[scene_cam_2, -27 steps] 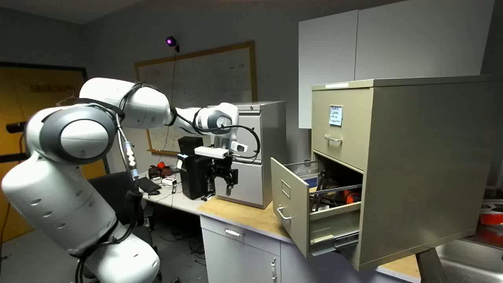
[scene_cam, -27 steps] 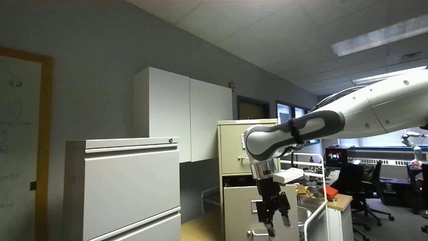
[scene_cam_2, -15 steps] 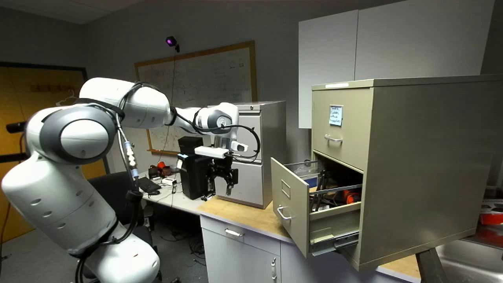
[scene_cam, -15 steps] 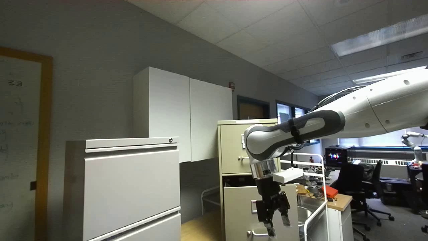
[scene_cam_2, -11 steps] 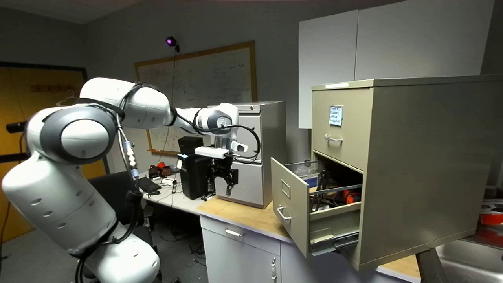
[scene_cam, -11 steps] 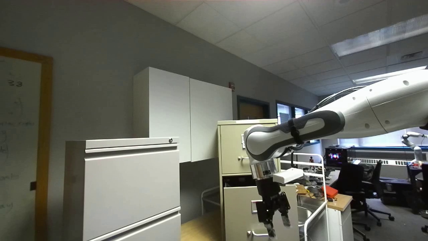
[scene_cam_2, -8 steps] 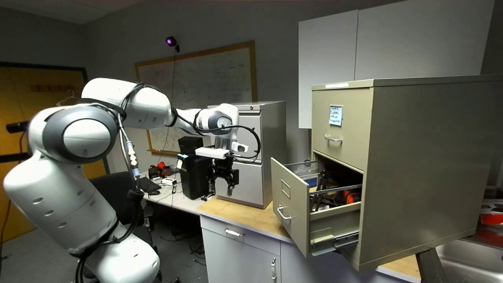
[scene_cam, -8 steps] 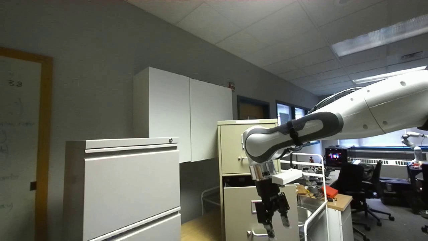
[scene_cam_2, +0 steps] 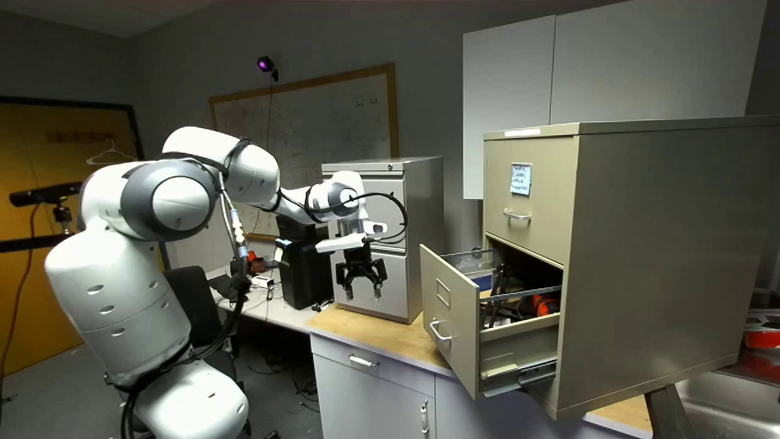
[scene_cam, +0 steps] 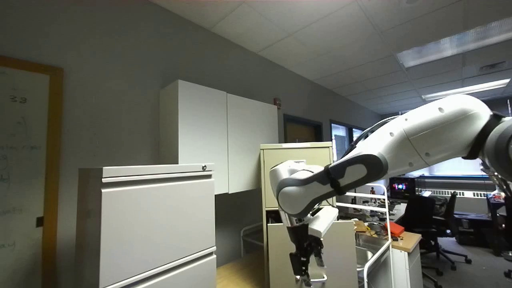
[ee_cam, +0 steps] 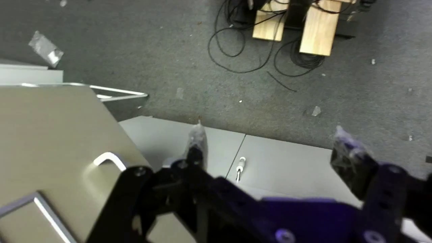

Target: Close the bottom drawer of the right cabinet

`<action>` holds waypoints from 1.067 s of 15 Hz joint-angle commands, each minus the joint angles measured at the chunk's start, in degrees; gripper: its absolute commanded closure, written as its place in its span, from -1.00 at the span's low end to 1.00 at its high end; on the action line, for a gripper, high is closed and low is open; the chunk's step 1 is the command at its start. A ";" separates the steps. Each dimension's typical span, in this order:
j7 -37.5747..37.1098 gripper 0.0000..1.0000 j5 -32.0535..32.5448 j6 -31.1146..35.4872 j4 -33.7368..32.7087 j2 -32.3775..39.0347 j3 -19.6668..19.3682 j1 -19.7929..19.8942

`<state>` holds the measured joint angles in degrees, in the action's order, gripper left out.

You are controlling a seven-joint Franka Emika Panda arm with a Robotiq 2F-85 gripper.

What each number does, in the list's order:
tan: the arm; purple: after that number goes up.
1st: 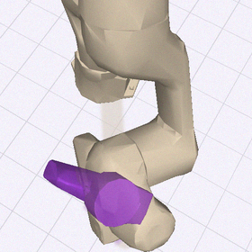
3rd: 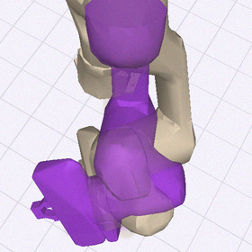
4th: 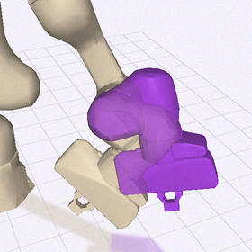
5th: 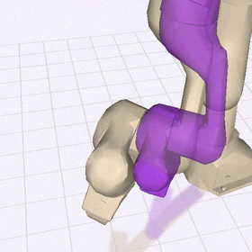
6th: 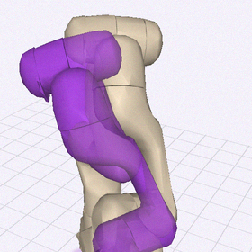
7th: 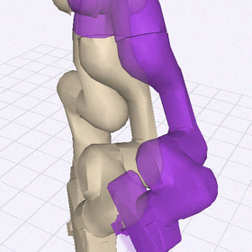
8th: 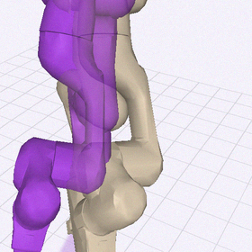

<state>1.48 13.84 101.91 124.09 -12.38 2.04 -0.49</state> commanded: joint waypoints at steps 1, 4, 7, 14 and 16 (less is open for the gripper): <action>-2.12 -0.34 10.94 4.66 -4.03 7.43 2.37 -0.67; -4.69 0.16 22.11 9.52 -4.90 12.22 3.14 -1.58; -8.10 0.61 33.68 15.04 -5.03 15.58 2.76 -2.65; -16.89 1.00 65.01 27.13 -6.15 20.74 -1.25 -0.89; -19.55 1.00 73.82 28.81 -7.14 22.14 -2.92 0.31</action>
<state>-14.83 76.36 128.42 120.09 6.97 1.57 -1.88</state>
